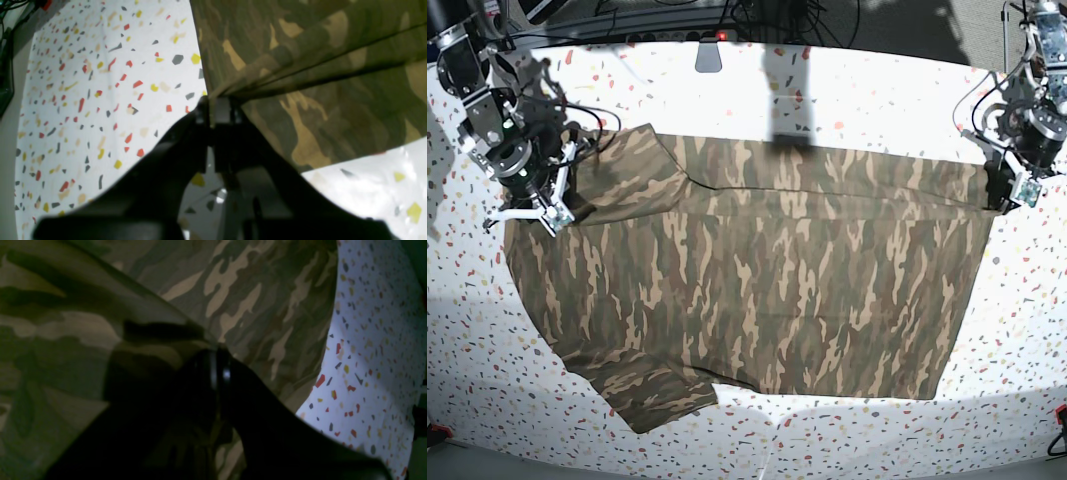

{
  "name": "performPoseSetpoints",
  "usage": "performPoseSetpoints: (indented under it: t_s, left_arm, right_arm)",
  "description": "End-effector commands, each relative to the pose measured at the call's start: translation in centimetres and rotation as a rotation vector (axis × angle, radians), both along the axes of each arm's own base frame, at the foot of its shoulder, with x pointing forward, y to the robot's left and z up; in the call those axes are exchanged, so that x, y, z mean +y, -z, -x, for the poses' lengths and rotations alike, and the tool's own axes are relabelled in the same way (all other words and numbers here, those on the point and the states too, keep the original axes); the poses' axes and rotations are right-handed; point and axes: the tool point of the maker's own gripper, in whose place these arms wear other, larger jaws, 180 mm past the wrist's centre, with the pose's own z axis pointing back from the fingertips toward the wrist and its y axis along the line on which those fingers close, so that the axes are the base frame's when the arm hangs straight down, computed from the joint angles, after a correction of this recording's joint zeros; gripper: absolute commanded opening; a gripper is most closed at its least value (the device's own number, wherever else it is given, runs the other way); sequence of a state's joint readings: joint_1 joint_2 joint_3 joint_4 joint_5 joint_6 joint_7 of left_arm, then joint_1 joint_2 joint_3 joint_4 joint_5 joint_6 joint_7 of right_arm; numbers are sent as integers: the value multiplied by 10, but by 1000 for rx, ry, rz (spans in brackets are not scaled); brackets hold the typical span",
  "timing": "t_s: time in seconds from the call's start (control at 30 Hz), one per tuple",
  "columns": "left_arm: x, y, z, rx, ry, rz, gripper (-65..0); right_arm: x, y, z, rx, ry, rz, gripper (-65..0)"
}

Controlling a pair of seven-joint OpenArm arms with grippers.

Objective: Fold the T-shirt properly
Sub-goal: 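Move the right gripper along the shirt edge to the sleeve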

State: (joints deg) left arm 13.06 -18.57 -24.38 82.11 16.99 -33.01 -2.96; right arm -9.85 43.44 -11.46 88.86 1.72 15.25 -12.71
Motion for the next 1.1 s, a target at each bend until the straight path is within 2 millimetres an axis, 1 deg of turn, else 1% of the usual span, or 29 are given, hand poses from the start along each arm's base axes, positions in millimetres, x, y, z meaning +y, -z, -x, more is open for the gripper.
performPoseSetpoints:
  t_s: [0.0,0.13,0.17,0.23,0.27,0.3,0.33,0.5,0.6,0.7,0.77,0.83,0.97,1.0,1.07]
  left_arm:
    - [9,-18,-10,-63,-8,-19,-650]
    - [9,-20,-12,-70,-6,-19,-650]
    - [9,-20,-12,-70,-7,-19,-625]
    - [9,-20,-12,-70,-7,-19,-505]
    - [9,-20,-12,-70,-7,-19,-466]
    - [9,-20,-12,-70,-8,-19,-451]
    - [9,-20,-12,-70,-9,-20,-449]
    - [12,-21,-12,-66,-12,-30,-449]
    - [21,-20,-11,-47,-24,-58,-449]
    - [28,-19,-9,-16,-31,-87,-449]
    - [29,-22,-5,-8,-23,-108,-449]
    - [25,-28,1,-13,2,-130,-449]
    - [9,-47,16,-33,73,-179,-449]
    - [6,-48,21,-27,90,-185,-449]
    - [2,-43,31,1,125,-189,-449]
  right_arm:
    - [-6,-14,-9,-46,3,15,-650]
    - [-6,-14,-10,-48,0,24,-650]
    - [-7,-14,-10,-50,-5,37,-640]
    - [-7,-14,-10,-51,-5,39,-487]
    - [-7,-14,-10,-52,-5,39,-424]
    - [-7,-14,-10,-52,-5,39,-381]
    - [-7,-14,-10,-52,-5,39,-367]
    - [-8,-15,-10,-55,-3,40,-368]
    - [-10,-18,-12,-72,13,43,-368]
    - [-7,-24,-14,-83,2,47,-368]
    - [-5,-30,-14,-84,-3,57,-368]
    - [-3,-35,-14,-80,-5,71,-368]
    - [4,-46,-16,-99,-24,74,-368]
    - [5,-47,-16,-101,-26,72,-368]
    - [6,-47,-16,-101,-27,71,-368]
